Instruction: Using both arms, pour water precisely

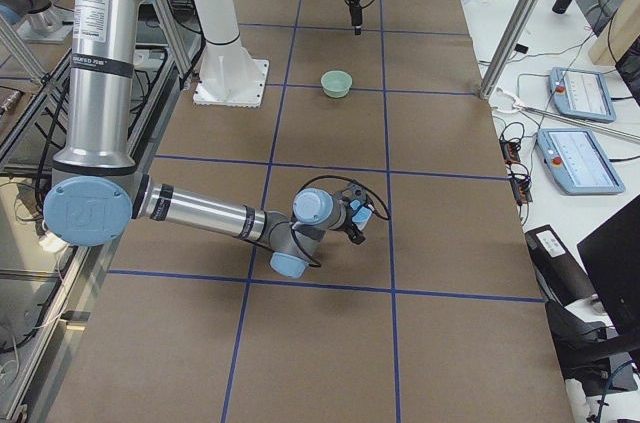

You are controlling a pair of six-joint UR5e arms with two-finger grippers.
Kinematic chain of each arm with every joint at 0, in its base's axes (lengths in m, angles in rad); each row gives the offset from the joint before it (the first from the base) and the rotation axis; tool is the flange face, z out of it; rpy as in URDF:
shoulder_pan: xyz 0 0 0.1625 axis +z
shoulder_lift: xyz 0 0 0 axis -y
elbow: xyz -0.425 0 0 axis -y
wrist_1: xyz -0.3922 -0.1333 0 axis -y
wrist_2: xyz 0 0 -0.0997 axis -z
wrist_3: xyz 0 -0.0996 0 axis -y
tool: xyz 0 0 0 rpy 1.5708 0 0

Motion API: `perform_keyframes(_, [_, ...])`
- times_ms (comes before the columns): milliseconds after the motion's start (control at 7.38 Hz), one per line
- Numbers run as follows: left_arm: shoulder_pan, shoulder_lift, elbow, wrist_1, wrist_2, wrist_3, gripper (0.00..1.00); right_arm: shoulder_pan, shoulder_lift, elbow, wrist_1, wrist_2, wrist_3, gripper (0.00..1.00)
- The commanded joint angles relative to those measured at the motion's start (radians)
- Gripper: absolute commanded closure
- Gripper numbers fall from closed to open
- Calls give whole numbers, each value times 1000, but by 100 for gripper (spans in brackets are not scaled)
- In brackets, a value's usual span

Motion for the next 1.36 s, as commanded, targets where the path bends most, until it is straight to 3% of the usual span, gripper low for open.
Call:
perform_keyframes(0, [-1, 0, -2, 0, 0, 0, 1, -10, 3, -16, 38, 2, 11, 1])
perform_keyframes(271, [-1, 0, -6, 0, 0, 0, 1, -30, 3, -58, 121, -4, 39, 1])
perform_keyframes(1220, [-1, 21, -8, -1, -2, 17, 1, -73, 44, -92, 136, -76, 28, 2])
